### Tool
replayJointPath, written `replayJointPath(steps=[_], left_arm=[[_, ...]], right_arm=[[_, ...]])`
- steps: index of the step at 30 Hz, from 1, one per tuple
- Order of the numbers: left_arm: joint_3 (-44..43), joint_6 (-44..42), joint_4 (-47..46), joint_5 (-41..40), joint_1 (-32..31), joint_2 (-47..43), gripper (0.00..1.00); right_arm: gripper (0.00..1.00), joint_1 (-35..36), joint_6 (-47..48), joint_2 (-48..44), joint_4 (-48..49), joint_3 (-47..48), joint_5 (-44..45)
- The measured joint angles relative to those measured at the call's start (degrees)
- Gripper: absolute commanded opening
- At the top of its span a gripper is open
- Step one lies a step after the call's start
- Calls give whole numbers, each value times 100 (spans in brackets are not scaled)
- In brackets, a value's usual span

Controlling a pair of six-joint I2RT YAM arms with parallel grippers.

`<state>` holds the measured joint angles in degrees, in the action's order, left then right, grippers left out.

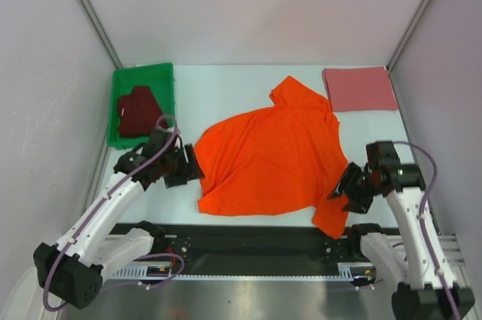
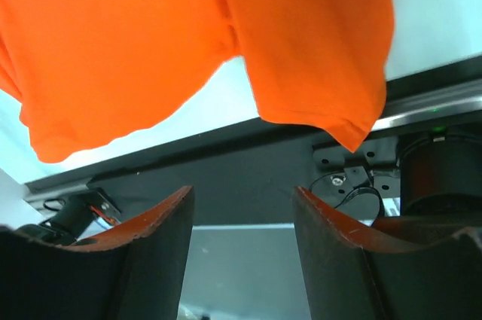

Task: Fold and stack the t-shirts
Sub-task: Flatten the tshirt out

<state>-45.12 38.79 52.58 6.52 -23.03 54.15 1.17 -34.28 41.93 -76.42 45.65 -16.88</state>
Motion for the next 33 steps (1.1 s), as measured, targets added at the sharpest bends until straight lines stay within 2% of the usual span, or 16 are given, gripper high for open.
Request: replayJointPath(steps=[4, 9, 10, 13, 15, 18, 21, 24, 30, 33], left_arm=[[-682, -278, -271, -205, 37, 179, 53], [-1266, -531, -533, -280, 118, 1001, 44], [-1362, -592, -581, -317, 136, 1189, 36], [-1473, -763, -728, -293, 286, 1491, 26], [-1528, -876, -780, -216, 452, 1589, 24], [-1648, -938, -940, -122, 595, 1725, 22], [-1650, -938, -1154, 70, 616, 1834, 15], [-1652, -944, -1220, 155, 619, 2013, 17], [-1687, -1091, -1215, 166, 693, 2297, 41], [-1858, -1163, -1215, 162, 763, 2553, 44]], right_arm=[[59, 402, 35, 1390, 614, 935, 544], [53, 516, 330, 3327, 1768, 2079, 1329], [43, 511, 389, 3659, 1910, 2282, 1443], [11, 468, 577, 4758, 2516, 2907, 1687], [5, 444, 584, 5272, 2739, 3130, 1764], [1, 433, 540, 5932, 3008, 3307, 1862], [1, 433, 378, 6284, 3191, 3193, 1926], [1, 437, 173, 6465, 3296, 3012, 2000], [2, 372, -260, 6332, 3648, 2267, 2251], [3, 280, -490, 5939, 3987, 1700, 2330]])
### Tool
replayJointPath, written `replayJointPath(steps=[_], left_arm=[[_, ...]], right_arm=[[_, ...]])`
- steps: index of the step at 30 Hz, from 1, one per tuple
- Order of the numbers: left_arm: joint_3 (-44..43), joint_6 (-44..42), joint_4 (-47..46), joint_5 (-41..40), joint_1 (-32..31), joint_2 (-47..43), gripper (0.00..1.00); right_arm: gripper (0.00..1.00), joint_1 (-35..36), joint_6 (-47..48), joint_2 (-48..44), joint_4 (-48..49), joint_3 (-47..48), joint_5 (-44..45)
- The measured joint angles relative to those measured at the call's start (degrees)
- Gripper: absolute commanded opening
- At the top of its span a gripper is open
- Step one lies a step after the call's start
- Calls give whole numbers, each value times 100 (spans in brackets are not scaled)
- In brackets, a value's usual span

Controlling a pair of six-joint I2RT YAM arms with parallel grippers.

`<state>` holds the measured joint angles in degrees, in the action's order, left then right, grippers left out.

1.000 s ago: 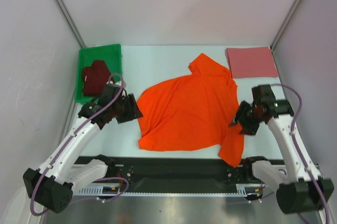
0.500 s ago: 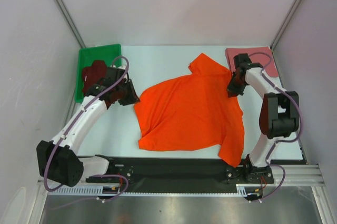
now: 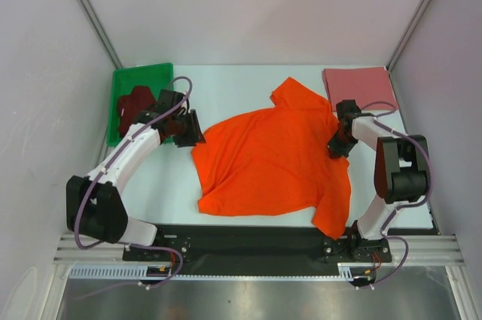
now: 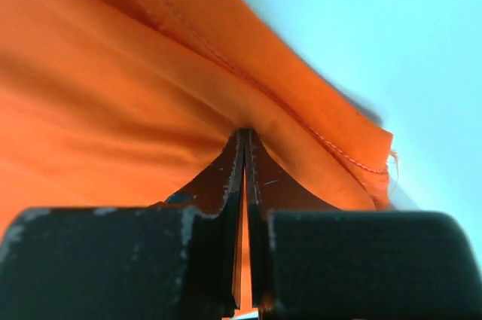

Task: Fold and stack the t-shirts
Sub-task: Flatten the tshirt out

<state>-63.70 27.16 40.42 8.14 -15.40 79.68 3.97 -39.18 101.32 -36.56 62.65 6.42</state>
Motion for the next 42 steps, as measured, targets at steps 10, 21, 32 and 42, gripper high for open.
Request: replayJointPath(steps=[10, 21, 32, 42], left_arm=[[-481, -229, -157, 101, 151, 824, 47], [-1198, -400, -299, 273, 162, 2221, 73], [-1694, -380, -542, 122, 166, 3084, 72], [-1646, -385, -758, 293, -7, 3289, 20]], right_arm=[[5, -404, -885, -1950, 28, -2028, 94], [36, -1226, -140, -3174, -1408, -1941, -133], [55, -229, 1346, -940, -796, 1314, -1029], [56, -232, 1569, -682, -658, 1543, -1552]])
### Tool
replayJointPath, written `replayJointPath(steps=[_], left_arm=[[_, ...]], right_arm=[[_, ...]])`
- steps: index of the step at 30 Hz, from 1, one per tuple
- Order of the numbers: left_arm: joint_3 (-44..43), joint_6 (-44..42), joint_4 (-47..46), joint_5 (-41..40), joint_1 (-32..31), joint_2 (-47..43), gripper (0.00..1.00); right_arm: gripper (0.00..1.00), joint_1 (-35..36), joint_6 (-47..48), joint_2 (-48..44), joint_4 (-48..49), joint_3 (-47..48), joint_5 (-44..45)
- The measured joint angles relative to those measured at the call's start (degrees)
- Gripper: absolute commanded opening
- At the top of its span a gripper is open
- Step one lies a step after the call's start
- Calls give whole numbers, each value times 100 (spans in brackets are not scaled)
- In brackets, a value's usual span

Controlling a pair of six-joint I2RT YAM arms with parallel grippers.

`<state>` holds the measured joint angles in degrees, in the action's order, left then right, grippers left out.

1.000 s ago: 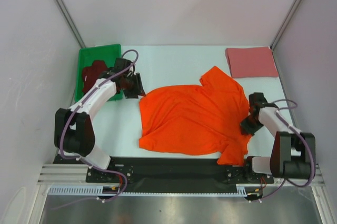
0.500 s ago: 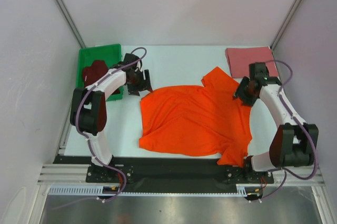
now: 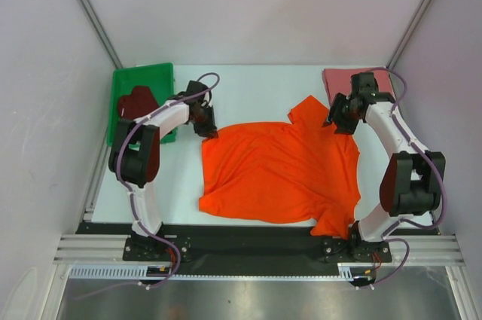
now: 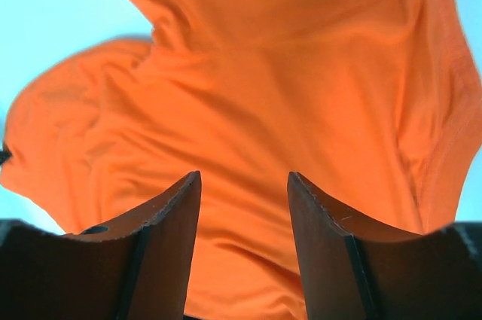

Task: Fold and stack the t-shirts
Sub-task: Flatten the tshirt out

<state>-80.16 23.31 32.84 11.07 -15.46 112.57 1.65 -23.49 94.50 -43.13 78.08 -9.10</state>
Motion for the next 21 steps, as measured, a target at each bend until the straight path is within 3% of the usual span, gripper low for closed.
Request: replayJointPath(steps=[5, 11, 12, 13, 15, 19, 21], left_arm=[[341, -22, -72, -323, -525, -372, 2], [1071, 225, -98, -787, -1744, -1379, 0], [1132, 264, -98, -881, -1928, -1484, 4], [1224, 326, -103, -992, -2184, -1620, 15], [1469, 428, -105, -1132, -2601, -1910, 27], [1943, 514, -33, -1241, -2959, -2452, 64], [2041, 544, 59, -1401, -2933, -2638, 67]], right_arm=[[56, -72, 9, -535, 26, -636, -127], [57, -341, 9, -835, 42, -922, -293], [57, -374, 11, -870, 44, -953, -304], [57, -400, 15, -922, 46, -988, -310], [57, -404, 26, -1019, 57, -1049, -348], [57, -402, 24, -1150, 131, -1270, -487], [57, -404, 20, -1156, 153, -1355, -525]])
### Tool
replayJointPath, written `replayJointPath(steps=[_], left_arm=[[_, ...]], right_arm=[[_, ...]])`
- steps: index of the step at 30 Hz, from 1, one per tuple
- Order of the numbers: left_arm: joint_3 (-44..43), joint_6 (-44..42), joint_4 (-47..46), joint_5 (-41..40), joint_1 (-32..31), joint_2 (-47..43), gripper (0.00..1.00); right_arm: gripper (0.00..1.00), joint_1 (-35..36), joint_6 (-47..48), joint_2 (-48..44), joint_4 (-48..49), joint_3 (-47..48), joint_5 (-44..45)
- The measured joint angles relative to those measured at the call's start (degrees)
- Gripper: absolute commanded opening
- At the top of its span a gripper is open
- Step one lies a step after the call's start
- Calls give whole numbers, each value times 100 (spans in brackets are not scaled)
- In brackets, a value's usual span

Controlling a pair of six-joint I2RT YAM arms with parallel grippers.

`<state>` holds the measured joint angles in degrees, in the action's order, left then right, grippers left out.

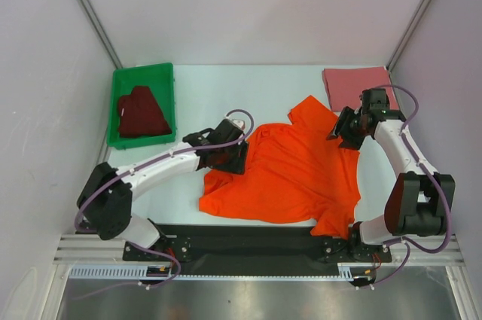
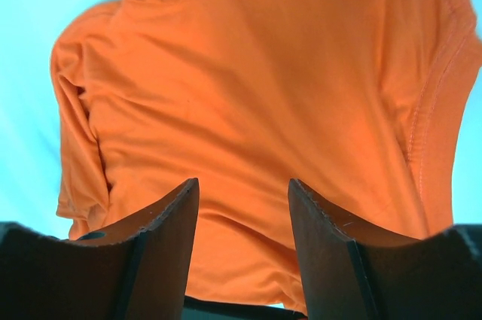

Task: Fold and stack the t-shirts
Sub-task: Flatten the tshirt out

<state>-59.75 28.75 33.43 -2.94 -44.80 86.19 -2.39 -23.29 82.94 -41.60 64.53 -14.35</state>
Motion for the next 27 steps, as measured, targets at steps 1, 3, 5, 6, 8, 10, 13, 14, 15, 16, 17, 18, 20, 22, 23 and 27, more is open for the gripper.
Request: replayJointPath(steps=[1, 3, 5, 6, 8, 10, 13, 14, 15, 16, 17, 18, 20, 22, 23, 27], left_arm=[[17, -11, 57, -90, 39, -87, 67], [39, -9, 74, -166, 175, -219, 67], [50, -4, 52, -133, 452, -313, 61], [50, -11, 26, -90, 586, -321, 60], [92, -33, -101, 114, 813, -286, 56], [103, -63, -225, 350, 953, -142, 51], [105, -85, -393, 706, 968, 192, 47], [114, -81, -426, 815, 968, 308, 47], [133, -81, -463, 916, 968, 400, 47], [173, -79, -501, 990, 968, 457, 47], [214, -76, -509, 1040, 968, 470, 47], [267, -79, -503, 1073, 968, 470, 48], [321, -76, -496, 1091, 968, 470, 53], [354, -79, -481, 1088, 968, 470, 55], [356, -79, -479, 1088, 968, 470, 55], [352, -96, -501, 1058, 968, 496, 56]], right_arm=[[57, 0, -4, -2, 4, -52, -22], [57, 0, -20, 0, -4, -111, -63], [57, 0, -22, -2, 4, -118, -103], [57, 0, -22, -2, 15, -118, -118], [58, 0, -20, -2, 15, -118, -118], [58, 0, -17, -2, 13, -116, -118], [58, 0, -17, -2, 13, -116, -122], [58, 0, -17, -2, 15, -116, -122], [58, 0, -17, -2, 20, -116, -129], [58, 0, -17, -2, 24, -116, -144], [58, 0, -17, -2, 33, -116, -155], [58, 0, -17, -2, 44, -116, -162], [58, 2, -17, -2, 72, -116, -168], [58, 2, -17, 0, 111, -116, -181], [58, 2, -17, 0, 129, -116, -190], [58, 2, -17, 28, 190, -116, -258]])
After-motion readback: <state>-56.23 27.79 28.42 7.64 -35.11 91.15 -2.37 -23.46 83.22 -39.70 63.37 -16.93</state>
